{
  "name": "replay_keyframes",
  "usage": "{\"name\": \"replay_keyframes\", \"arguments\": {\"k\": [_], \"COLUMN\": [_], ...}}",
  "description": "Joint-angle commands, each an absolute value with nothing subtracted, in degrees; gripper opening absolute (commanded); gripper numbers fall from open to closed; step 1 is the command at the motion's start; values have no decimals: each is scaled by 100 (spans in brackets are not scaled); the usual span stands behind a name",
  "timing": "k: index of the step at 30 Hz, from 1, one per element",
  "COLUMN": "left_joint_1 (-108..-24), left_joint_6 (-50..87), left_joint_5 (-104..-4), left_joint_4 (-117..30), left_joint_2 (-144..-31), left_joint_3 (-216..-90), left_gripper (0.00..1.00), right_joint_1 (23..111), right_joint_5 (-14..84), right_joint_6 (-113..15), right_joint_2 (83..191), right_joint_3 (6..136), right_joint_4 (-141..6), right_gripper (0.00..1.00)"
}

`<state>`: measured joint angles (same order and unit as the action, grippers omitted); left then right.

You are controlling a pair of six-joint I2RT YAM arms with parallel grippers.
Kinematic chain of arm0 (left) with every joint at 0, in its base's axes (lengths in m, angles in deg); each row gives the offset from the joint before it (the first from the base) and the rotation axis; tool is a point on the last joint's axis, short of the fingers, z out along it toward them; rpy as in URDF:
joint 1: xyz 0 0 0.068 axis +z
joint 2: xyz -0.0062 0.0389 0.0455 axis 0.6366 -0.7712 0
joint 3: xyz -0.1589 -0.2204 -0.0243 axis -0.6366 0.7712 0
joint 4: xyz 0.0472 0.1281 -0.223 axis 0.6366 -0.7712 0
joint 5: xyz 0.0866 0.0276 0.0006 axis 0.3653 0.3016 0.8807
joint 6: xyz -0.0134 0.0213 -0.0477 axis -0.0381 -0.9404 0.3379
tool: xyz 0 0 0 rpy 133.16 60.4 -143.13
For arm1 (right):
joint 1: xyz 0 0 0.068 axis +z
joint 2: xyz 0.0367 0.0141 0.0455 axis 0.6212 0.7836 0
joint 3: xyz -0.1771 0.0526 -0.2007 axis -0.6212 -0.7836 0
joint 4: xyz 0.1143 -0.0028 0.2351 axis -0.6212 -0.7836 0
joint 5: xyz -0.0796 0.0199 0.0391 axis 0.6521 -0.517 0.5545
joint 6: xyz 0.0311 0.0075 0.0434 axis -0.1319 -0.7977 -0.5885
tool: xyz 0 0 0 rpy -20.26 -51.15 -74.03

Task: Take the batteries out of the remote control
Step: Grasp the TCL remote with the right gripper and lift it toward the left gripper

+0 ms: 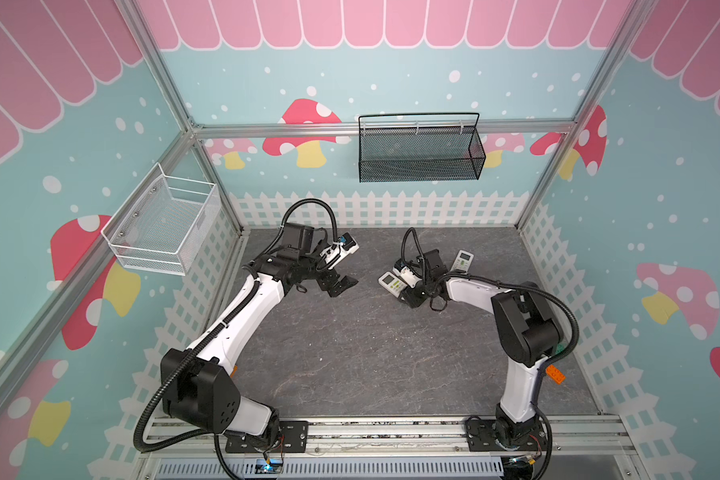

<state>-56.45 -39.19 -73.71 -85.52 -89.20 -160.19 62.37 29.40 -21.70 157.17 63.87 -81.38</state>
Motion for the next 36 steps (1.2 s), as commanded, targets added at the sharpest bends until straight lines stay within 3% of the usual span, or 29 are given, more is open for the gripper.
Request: {"name": "replay_keyframes", "arguments": {"k": [1, 10, 19, 24, 31, 36], "left_joint_1": [-5708, -5740, -5739, -5736, -5791, -5896], "left_joint_6": [-5548, -10034, -10813, -11216, -11461, -11569], "left_joint_5": [-8210, -8810, -8891, -8900, -9003, -9042], "left_joint_4": [-9119, -9187, -8011, -7664, -7546, -7423], "left_joint_2": [-9003, -8604, -8182, -8179, -8254, -8256], "left_joint_3": [-16639, -16345, -15183, -14826, -14664, -14487], "left_gripper": [100, 99, 98, 88, 80, 68], "right_joint_1": [6171, 6167, 6169, 6186, 6281, 6373], "right_joint_5": [2017, 554, -111, -715, -896, -991], "right_joint_6": [-1805, -1198, -244, -151, -3, 45], "right_joint_2": [14948, 13871, 13579, 13569, 13713, 13877], "right_joint_3": [6351, 6162, 6338, 6380, 6460, 6520], "right_joint_4": [-8113, -8171, -9071, -9191, -9374, -9464], "right_gripper": [41, 39, 39, 36, 36, 35]}}
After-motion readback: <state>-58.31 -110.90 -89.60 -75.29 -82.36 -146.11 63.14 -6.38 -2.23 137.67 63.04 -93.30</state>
